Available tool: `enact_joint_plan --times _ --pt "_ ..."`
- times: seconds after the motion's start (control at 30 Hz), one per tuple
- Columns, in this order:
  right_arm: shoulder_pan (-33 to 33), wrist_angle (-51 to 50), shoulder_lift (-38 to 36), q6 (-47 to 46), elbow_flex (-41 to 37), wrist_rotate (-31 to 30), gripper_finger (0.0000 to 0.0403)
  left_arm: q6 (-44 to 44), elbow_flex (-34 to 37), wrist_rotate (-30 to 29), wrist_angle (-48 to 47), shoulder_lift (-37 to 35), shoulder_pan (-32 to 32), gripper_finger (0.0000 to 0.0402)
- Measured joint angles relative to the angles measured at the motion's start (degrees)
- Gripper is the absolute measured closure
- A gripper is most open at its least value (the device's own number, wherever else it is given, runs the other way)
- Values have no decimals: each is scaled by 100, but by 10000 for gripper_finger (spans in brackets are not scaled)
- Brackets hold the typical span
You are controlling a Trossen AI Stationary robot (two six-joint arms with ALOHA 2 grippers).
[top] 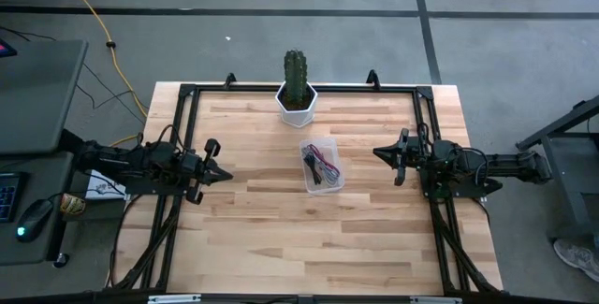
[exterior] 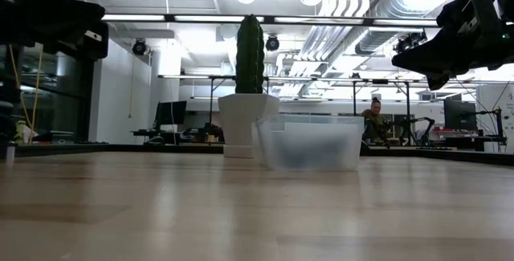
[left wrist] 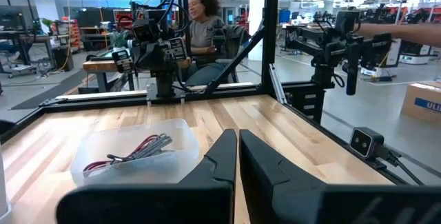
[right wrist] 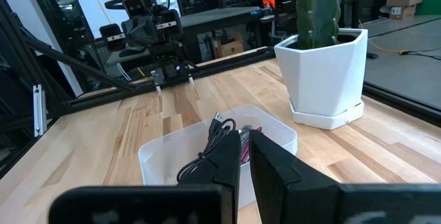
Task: Pick and place USB-C Cables
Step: Return to Home Position
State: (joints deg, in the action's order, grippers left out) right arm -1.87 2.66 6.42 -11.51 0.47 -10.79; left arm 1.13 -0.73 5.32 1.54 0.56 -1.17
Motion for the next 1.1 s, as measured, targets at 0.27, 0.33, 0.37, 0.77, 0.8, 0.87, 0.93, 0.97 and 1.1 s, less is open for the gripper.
enact_joint_plan --times 0.27,0.33,0.37,0.77,0.8,0.87,0.93,0.97,1.1 --pt "1 0 0 -1 0 1 379 0 0 0 0 0 0 401" --pt "1 0 -1 0 0 1 379 0 0 0 0 0 0 401" --pt "5 -1 -25 -1 0 1 379 0 0 0 2 0 0 401" --pt "15 344 -640 -2 0 -6 379 1 2 -20 5 23 2 401" --pt "15 324 -640 0 0 -13 379 1 1 -22 15 40 2 401" --pt "15 274 -640 0 0 -13 379 0 2 -22 -7 44 2 401" --pt "15 260 -640 0 0 -13 379 0 2 -22 11 49 2 401" --pt "15 256 -640 -2 0 -13 379 0 2 -22 0 56 2 401" --pt "15 256 -636 0 0 -13 379 0 2 -22 -2 57 2 401"
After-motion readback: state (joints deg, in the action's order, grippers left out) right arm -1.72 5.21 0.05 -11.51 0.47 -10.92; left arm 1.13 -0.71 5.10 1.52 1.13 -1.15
